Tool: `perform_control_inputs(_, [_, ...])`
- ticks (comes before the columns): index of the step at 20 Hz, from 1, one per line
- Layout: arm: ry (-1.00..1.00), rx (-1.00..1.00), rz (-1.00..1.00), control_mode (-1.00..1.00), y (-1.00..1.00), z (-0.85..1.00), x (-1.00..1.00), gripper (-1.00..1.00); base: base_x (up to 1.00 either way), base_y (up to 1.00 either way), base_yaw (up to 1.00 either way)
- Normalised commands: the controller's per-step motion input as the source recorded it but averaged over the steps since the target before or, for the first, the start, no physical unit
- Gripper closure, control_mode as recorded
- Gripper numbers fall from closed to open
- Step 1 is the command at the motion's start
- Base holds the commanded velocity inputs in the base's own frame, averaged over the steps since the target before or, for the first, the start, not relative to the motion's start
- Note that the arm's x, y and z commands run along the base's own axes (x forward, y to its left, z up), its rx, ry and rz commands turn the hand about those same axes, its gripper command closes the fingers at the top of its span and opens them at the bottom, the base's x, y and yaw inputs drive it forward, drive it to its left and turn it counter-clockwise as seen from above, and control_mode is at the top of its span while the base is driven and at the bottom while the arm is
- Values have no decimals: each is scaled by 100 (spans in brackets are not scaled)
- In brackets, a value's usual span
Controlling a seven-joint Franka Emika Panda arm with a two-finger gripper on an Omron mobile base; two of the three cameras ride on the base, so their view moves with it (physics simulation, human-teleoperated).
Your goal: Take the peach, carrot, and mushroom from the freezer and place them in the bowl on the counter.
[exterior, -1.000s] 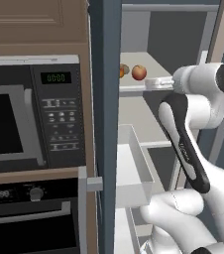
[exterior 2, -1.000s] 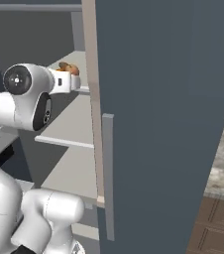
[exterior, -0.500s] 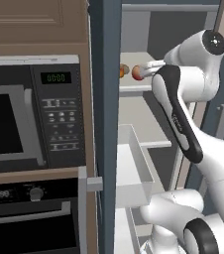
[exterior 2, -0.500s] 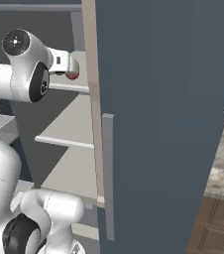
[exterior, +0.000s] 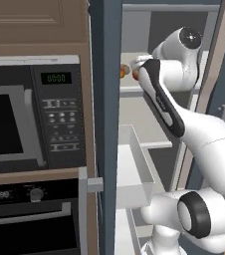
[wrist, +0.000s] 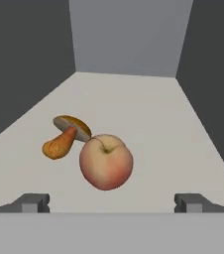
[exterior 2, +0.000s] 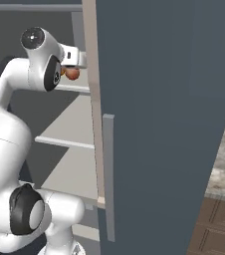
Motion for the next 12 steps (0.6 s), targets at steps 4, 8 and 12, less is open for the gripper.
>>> perform_control_inputs(4, [4, 0, 0, -100, 0, -41, 37, -100, 0, 0, 0])
perform_control_inputs(8, [3, 0, 0, -100, 0, -21, 37, -100, 0, 0, 0])
perform_control_inputs(12, [0, 0, 0, -100, 2, -19, 47, -100, 0, 0, 0])
